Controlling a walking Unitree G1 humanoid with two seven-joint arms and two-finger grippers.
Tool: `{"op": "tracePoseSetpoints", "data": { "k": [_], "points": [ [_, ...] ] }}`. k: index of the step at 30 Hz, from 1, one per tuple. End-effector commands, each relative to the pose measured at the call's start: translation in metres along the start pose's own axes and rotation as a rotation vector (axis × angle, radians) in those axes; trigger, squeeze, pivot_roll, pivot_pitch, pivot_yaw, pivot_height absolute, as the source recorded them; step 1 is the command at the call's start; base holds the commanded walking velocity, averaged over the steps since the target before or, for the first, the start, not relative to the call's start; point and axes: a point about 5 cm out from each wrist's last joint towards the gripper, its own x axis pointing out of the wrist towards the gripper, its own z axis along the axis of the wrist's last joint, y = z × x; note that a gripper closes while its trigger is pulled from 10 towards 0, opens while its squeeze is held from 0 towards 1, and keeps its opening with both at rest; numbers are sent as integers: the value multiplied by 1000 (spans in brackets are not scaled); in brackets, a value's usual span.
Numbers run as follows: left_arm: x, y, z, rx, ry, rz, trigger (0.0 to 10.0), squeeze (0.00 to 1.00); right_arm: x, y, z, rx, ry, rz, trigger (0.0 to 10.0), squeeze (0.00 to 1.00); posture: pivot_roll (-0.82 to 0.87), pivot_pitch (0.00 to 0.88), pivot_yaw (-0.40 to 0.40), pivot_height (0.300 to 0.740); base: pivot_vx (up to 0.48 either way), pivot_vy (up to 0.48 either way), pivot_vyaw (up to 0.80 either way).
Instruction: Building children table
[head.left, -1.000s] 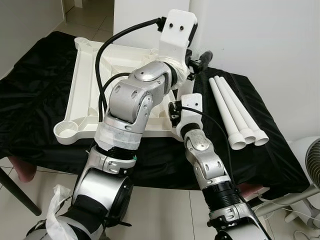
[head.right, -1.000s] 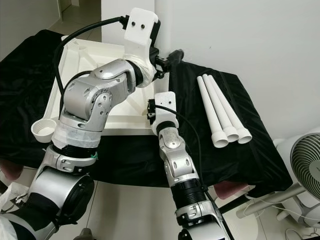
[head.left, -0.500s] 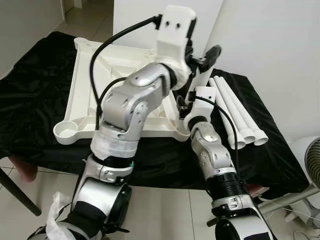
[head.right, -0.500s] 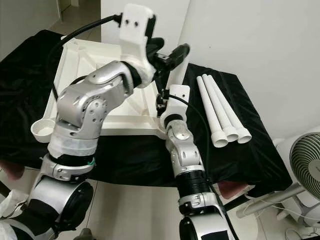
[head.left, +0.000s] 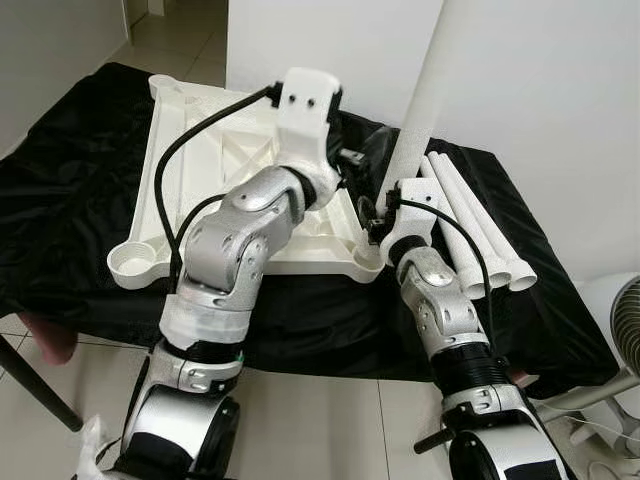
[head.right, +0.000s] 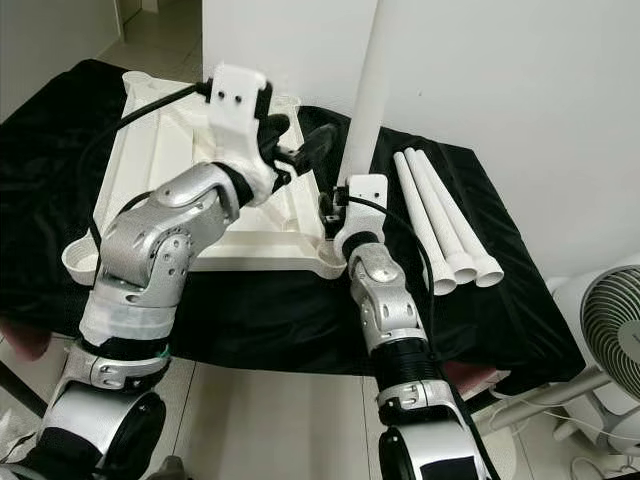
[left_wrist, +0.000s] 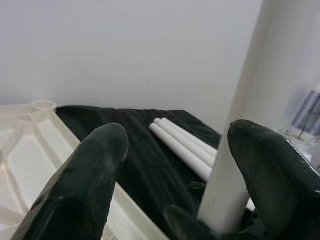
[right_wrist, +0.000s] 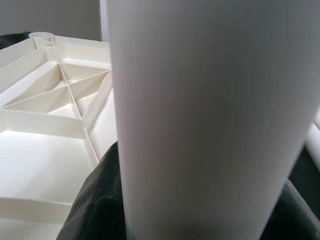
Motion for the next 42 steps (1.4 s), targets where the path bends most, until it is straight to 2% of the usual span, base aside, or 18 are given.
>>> {"op": "tracePoseSetpoints", "data": {
  "k": [1, 2, 4, 5, 6, 9, 11, 13, 15, 16, 27, 33, 39, 42],
  "points": [
    [-1, -8, -11, 49, 20, -70, 10000, 0, 1, -11, 0, 3, -18, -17, 10000, 0, 204, 4, -183, 740, 0, 0, 0],
    [-1, -8, -11, 49, 20, -70, 10000, 0, 1, -11, 0, 3, -18, -17, 10000, 0, 204, 4, -183, 740, 0, 0, 0],
    [-7, -5, -29, 100, 66, -56, 10000, 0, 2, -19, -4, 16, -21, -35, 10000, 0, 206, 4, -186, 740, 0, 0, 0],
    [-7, -5, -29, 100, 66, -56, 10000, 0, 2, -19, -4, 16, -21, -35, 10000, 0, 206, 4, -186, 740, 0, 0, 0],
    [-10, -3, -42, 113, 115, -55, 10000, 0, 1, -24, -5, 25, -23, -42, 10000, 0, 208, 2, -187, 740, 0, 0, 0],
    [-13, -1, -53, 145, 151, -43, 10000, 0, 1, -28, -6, 22, -31, -49, 10000, 0, 207, 1, -188, 740, 0, 0, 0],
    [-16, 1, -73, 177, 220, -29, 10000, 0, 0, -33, -8, 34, -43, -46, 10000, 0, 211, 0, -189, 740, 0, 0, 0],
    [-16, 1, -73, 177, 220, -29, 10000, 0, 0, -33, -8, 34, -43, -46, 10000, 0, 211, 0, -189, 740, 0, 0, 0],
    [-17, 5, -95, 182, 312, -4, 10000, 0, -1, -36, -9, 54, -48, -44, 10000, 0, 211, 0, -190, 740, 0, 0, 0],
    [-16, 7, -105, 211, 351, 16, 10000, 0, -1, -38, -10, 66, -54, -48, 10000, 0, 209, 1, -187, 740, 0, 0, 0],
    [-9, 14, -131, 264, 449, 74, 10000, 0, -7, -47, -7, 101, -111, -85, 10000, 0, 190, 21, -177, 740, 0, 0, 0],
    [-6, 16, -139, 291, 474, 64, 10000, 0, -9, -51, -5, 89, -128, -98, 10000, 0, 182, 18, -169, 740, 0, 0, 0],
    [-6, 22, -158, 343, 579, 57, 10000, 0, -10, -57, 1, 76, -151, -115, 10000, 0, 169, 16, -158, 740, 0, 0, 0],
    [-5, 22, -160, 363, 590, 53, 10000, 0, -10, -58, 2, 75, -155, -117, 10000, 0, 165, 14, -153, 740, 0, 0, 0]
  ]
}}
